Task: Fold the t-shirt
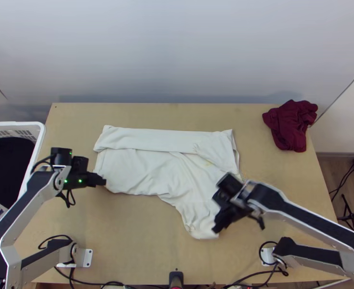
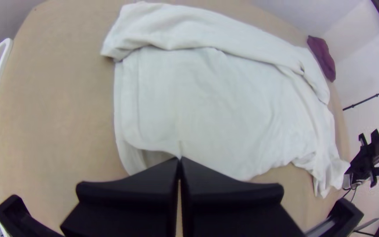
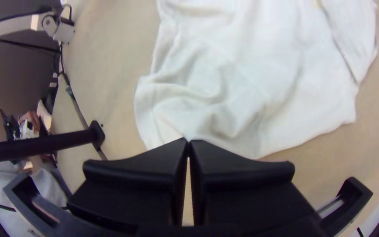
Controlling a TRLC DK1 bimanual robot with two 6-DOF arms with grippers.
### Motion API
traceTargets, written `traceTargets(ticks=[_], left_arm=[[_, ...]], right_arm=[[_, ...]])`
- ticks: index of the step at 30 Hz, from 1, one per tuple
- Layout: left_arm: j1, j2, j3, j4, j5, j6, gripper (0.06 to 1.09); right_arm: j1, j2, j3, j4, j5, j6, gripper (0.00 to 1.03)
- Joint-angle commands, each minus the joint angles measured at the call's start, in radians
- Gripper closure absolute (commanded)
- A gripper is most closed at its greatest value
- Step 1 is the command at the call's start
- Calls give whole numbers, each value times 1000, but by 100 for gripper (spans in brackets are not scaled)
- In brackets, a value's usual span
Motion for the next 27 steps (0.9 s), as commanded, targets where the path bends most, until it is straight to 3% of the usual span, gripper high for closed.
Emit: traceTargets(ticks=[1, 8, 17, 27], left_arm=[[65, -5, 135, -68, 3, -16, 105], [74, 27, 287, -93, 3, -75, 105], [73, 181, 497, -93, 1, -166, 105], [85, 405, 726, -88, -25, -215, 105]], right_arm=[[-264, -95, 170, -46, -2, -59, 100], [-448, -27, 333, -46, -23, -135, 100], [-608, 152, 492, 39, -37, -164, 100], [-701, 402, 672, 69, -37, -210, 100]])
